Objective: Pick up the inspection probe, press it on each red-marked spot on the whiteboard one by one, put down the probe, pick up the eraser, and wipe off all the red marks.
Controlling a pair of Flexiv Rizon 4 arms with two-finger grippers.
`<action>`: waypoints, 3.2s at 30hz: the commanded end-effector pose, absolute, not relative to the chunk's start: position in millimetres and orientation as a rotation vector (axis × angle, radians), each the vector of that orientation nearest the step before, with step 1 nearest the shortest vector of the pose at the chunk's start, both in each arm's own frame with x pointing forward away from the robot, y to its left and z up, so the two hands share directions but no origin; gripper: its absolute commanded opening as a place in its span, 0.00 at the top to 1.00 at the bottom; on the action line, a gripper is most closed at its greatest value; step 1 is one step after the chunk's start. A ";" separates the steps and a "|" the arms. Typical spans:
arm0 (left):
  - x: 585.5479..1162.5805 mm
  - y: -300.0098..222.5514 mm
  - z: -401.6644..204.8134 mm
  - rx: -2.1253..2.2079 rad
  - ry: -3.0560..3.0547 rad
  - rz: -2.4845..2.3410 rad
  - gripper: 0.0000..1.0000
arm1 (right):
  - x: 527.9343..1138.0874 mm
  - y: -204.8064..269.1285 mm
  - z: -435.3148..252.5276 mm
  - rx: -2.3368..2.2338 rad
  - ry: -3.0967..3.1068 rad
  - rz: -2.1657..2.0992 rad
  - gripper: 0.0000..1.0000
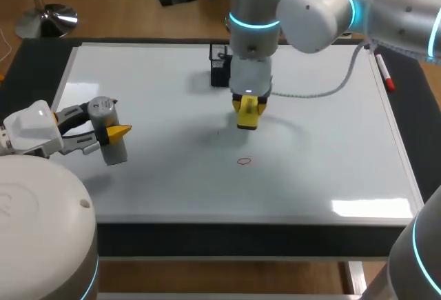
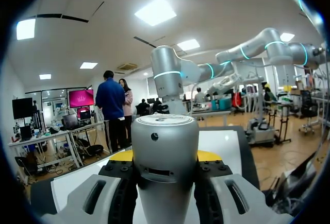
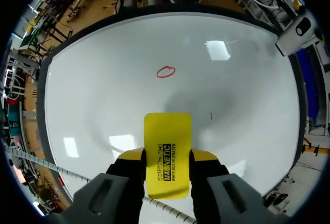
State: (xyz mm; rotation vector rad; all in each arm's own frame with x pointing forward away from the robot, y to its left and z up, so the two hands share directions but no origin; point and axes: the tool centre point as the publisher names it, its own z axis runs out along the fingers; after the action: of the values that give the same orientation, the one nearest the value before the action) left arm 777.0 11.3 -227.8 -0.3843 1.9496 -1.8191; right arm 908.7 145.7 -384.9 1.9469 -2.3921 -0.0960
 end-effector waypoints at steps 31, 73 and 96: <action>776.7 10.5 -227.3 -0.385 1.946 -1.818 1.00 | 914.0 -100.7 -382.0 1.319 -2.821 -0.266 1.00; 815.6 -23.5 -203.1 -0.202 1.984 -1.871 1.00 | 905.8 -120.6 -388.1 1.235 -2.873 -0.297 1.00; 917.0 -184.0 -183.4 0.253 2.136 -2.158 1.00 | 905.8 -120.6 -388.1 1.235 -2.873 -0.297 1.00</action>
State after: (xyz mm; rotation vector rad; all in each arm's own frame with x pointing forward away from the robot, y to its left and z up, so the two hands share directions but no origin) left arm 883.4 -140.1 -182.1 0.0615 2.0421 -2.0840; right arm 905.4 -120.0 -388.4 1.2322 -2.8752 -0.3007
